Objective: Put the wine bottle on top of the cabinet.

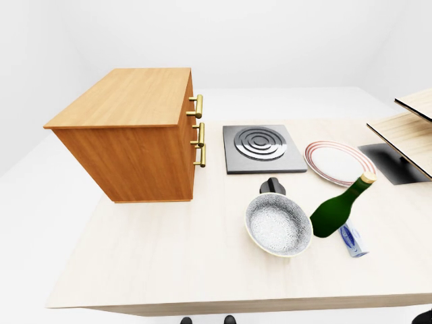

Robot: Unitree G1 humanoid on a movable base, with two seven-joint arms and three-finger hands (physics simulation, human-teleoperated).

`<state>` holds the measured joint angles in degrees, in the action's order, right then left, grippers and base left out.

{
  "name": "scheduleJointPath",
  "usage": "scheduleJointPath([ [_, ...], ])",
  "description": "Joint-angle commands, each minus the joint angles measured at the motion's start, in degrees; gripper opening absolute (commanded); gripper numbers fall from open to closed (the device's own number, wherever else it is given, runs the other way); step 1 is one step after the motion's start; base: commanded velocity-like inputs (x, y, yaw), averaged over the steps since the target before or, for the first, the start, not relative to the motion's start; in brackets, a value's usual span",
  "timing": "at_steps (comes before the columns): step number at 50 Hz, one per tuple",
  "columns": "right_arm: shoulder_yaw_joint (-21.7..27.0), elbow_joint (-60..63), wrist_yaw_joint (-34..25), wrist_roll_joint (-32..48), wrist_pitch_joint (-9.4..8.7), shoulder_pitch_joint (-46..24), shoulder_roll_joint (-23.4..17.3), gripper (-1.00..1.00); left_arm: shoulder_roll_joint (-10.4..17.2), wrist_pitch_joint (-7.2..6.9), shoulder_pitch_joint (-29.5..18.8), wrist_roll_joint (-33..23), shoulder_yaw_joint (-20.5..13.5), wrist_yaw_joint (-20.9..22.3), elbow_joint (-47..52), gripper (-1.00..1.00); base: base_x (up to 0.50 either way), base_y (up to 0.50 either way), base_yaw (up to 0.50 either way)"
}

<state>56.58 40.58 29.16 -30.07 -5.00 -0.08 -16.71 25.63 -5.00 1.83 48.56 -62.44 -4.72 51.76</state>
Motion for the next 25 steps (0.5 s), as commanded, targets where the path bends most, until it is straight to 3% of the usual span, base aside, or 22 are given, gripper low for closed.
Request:
scheduleJointPath([
  [1, -1.0, -7.0, -1.8, 2.6, 0.00, 3.0, 2.9, 1.00, -0.2, 0.00, 0.1, -0.2, 0.0, 0.3, -0.3, 1.00, 0.00, 0.00, 0.00],
  [13, -2.5, -13.8, -2.3, 3.9, 0.00, 4.2, 4.4, 1.00, -0.1, 0.00, 0.1, -0.1, -0.1, 0.2, 0.0, 1.00, 0.00, 0.00, 0.00],
  [25, -3.1, -13.1, -1.2, 5.1, 0.00, 4.2, 4.0, 1.00, -0.1, 0.00, 0.1, -0.3, -0.1, 0.3, -0.1, 1.00, 0.00, 0.00, 0.00],
])
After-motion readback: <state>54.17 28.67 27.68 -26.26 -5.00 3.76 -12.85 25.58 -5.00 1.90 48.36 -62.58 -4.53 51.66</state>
